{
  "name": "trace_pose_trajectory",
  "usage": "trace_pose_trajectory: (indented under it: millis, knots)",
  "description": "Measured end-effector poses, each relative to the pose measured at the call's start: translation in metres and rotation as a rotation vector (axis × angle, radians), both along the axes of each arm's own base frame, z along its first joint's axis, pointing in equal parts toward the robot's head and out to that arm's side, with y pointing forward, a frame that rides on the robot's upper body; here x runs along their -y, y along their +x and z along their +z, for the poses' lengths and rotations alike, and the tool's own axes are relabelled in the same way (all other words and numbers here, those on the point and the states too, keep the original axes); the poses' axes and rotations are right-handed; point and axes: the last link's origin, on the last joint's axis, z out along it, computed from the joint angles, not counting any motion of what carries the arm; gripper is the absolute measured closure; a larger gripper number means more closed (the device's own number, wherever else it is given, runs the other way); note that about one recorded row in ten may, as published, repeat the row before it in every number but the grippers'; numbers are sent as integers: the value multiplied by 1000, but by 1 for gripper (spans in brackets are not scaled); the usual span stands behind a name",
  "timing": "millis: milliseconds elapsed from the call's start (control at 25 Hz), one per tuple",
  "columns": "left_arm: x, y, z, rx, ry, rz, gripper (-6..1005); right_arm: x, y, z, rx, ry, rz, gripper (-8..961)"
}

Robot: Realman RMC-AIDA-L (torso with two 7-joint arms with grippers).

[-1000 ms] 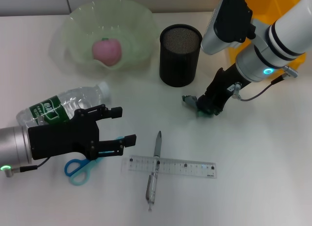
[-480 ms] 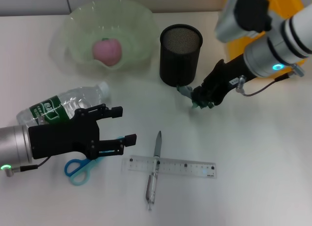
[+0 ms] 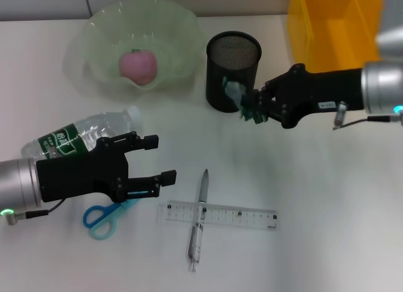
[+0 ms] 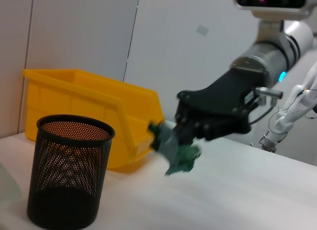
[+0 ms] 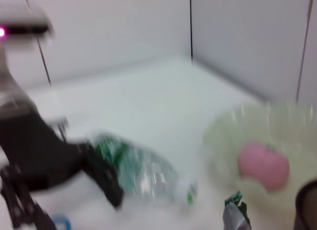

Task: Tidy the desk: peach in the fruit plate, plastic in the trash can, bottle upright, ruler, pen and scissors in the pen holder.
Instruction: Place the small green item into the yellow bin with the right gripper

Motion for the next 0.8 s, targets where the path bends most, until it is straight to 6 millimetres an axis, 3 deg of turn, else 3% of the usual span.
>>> trace_pose_trajectory:
  millis: [80, 360, 800]
  knots:
    - [-1, 1, 0, 1, -1, -1, 214, 11, 19, 5, -164, 59, 17, 948]
    - [-1, 2, 0, 7, 6, -3, 216, 35, 49, 1, -375, 250, 60, 949]
    - [-2, 5, -2, 12, 9, -13, 219, 44, 55, -11, -399, 297, 51, 946]
